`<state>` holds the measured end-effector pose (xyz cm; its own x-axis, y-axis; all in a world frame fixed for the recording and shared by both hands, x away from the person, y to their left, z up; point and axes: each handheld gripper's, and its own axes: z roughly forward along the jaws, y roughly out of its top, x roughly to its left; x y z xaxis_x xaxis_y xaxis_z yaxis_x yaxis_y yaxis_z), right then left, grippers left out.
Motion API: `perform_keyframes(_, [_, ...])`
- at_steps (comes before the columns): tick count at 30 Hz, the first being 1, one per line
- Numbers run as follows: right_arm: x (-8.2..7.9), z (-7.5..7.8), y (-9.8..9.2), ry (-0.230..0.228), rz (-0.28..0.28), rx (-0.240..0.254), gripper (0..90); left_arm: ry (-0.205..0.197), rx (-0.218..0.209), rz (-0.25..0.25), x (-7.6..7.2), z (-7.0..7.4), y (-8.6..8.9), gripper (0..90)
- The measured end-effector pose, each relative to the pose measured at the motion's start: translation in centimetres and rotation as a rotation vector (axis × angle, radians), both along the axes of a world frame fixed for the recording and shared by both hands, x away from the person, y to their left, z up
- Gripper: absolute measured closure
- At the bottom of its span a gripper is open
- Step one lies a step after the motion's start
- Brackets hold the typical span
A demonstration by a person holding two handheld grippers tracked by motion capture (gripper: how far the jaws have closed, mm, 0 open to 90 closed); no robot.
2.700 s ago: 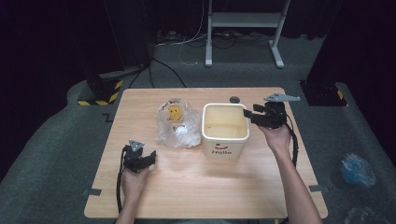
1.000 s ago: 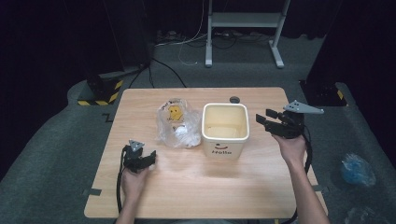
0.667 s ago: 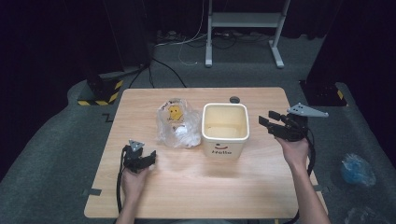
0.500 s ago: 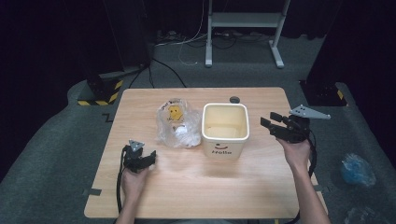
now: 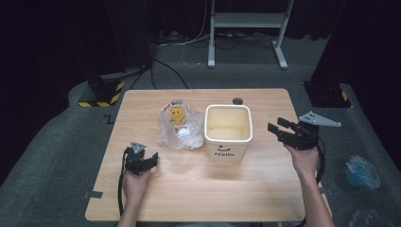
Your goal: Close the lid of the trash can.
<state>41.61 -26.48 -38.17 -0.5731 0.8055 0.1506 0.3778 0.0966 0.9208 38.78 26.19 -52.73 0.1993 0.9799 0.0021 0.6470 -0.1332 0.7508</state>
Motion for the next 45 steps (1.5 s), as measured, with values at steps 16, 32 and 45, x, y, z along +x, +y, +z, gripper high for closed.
perform_keyframes(16, [-1.0,-1.2,-0.1,0.007,0.014,0.032,46.3,0.0,0.0,0.0,0.0,0.0,0.0,32.9])
perform_keyframes(32, [-2.6,-2.3,-0.4,0.003,0.001,0.018,46.2,0.0,0.0,0.0,0.0,0.0,0.0,32.8])
perform_keyframes(45, [-3.7,-3.8,-1.0,0.015,-0.014,0.034,46.3,0.001,0.0,-0.001,0.0,0.0,0.0,32.7])
